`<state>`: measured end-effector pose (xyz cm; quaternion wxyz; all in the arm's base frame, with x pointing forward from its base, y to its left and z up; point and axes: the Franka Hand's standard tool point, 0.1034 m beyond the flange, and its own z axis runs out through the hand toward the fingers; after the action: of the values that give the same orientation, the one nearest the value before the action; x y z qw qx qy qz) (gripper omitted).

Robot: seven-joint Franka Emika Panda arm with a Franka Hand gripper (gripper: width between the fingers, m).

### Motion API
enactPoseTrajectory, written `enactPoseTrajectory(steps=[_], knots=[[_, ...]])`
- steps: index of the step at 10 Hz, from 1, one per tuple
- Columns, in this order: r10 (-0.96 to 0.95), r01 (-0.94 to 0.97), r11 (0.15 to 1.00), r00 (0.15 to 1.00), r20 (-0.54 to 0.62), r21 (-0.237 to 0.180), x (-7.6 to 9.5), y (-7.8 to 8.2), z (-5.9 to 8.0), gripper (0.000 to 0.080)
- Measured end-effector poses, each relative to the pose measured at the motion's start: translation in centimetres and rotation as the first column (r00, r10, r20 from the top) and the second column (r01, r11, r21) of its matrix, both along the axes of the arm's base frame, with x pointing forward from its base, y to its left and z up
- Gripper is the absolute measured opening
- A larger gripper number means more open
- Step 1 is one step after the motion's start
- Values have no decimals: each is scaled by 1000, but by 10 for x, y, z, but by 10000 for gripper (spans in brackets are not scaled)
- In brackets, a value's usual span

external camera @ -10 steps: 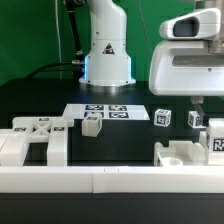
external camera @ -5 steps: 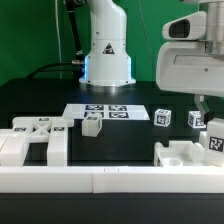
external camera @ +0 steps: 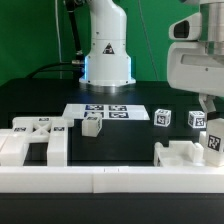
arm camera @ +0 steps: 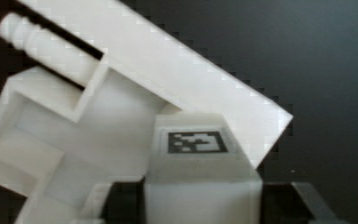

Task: Assemble chair

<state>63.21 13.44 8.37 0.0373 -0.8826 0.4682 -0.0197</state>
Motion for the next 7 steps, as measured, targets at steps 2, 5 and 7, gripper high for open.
enactPoseTrajectory(steps=[2, 5, 7], knots=[[45, -45, 999, 999, 0, -3, 0, -1, 0, 606], [339, -339, 941, 941, 2, -25, -1, -1, 0, 647], [519, -518, 854, 855, 6, -40, 0, -4, 0, 649]])
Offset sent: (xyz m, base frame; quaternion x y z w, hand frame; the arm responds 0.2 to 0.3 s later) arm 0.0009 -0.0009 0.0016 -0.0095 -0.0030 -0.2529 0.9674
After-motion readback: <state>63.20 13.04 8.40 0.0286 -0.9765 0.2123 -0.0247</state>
